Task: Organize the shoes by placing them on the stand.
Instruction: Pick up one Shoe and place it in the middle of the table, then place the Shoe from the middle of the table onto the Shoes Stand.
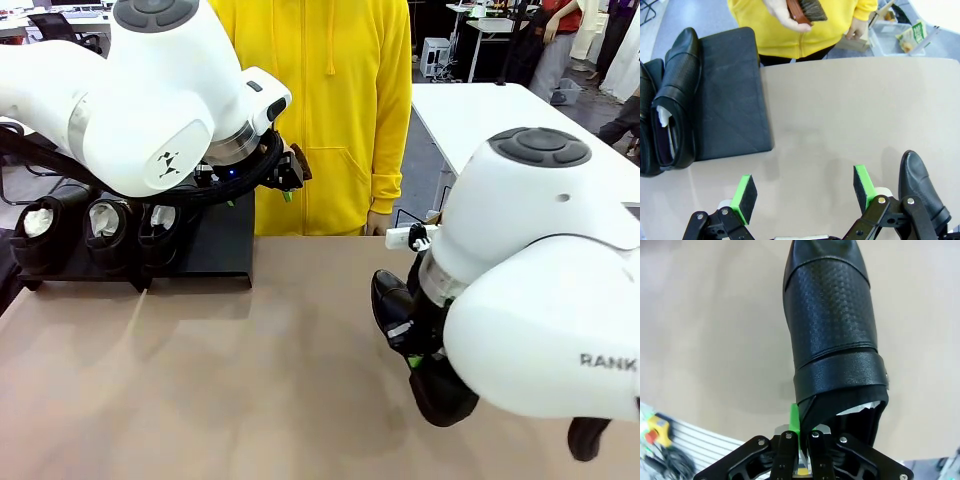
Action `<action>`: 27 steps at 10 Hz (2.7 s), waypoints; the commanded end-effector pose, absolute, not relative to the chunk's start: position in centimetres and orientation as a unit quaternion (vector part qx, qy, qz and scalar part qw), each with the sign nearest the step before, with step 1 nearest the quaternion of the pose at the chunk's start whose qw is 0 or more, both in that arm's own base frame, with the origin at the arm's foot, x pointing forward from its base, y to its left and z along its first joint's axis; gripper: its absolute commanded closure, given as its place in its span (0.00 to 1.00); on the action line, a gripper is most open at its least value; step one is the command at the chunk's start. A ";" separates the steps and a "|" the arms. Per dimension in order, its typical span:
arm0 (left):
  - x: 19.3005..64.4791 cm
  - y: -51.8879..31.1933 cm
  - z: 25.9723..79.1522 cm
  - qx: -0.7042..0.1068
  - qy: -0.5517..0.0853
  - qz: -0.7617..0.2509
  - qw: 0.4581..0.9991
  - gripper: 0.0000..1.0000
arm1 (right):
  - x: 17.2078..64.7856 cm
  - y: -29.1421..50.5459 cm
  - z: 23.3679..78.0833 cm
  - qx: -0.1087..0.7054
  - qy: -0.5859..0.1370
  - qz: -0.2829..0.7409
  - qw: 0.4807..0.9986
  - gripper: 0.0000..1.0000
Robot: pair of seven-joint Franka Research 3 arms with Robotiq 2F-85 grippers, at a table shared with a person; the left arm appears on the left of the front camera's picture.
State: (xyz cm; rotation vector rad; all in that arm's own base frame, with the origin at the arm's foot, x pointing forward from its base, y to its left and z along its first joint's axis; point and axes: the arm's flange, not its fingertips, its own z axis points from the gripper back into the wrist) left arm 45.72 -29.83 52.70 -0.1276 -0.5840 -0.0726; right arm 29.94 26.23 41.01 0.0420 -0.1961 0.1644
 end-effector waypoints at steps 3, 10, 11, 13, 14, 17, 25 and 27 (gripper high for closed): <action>45.6 -30.0 52.9 -0.057 -0.296 -0.037 0.953 0.00 | 32.0 31.5 40.1 0.027 -0.109 -0.018 0.993 1.00; 45.6 -30.0 52.9 -0.057 -0.296 -0.037 0.953 0.00 | 34.7 33.1 34.9 0.069 -0.095 -0.042 0.992 0.49; 45.6 -30.0 52.9 -0.057 -0.296 -0.037 0.953 0.00 | 34.7 33.1 34.8 0.071 -0.094 -0.044 0.992 0.32; 45.6 -30.0 52.9 -0.057 -0.296 -0.037 0.953 0.00 | 34.2 32.9 35.7 0.084 -0.105 -0.035 0.990 0.00; 45.6 -30.0 52.9 -0.057 -0.296 -0.037 0.953 0.00 | 34.0 32.7 36.1 0.092 -0.106 -0.036 0.989 0.00; 45.6 -30.0 52.9 -0.057 -0.296 -0.037 0.953 0.00 | 31.9 31.0 38.7 0.145 -0.107 -0.012 0.984 0.00; 45.6 -30.0 52.9 -0.057 -0.296 -0.037 0.953 0.00 | 33.4 33.0 37.6 0.115 -0.104 -0.028 0.987 0.00; 45.6 -30.0 52.9 -0.057 -0.296 -0.037 0.953 0.00 | 33.4 33.0 37.6 0.115 -0.104 -0.028 0.987 0.00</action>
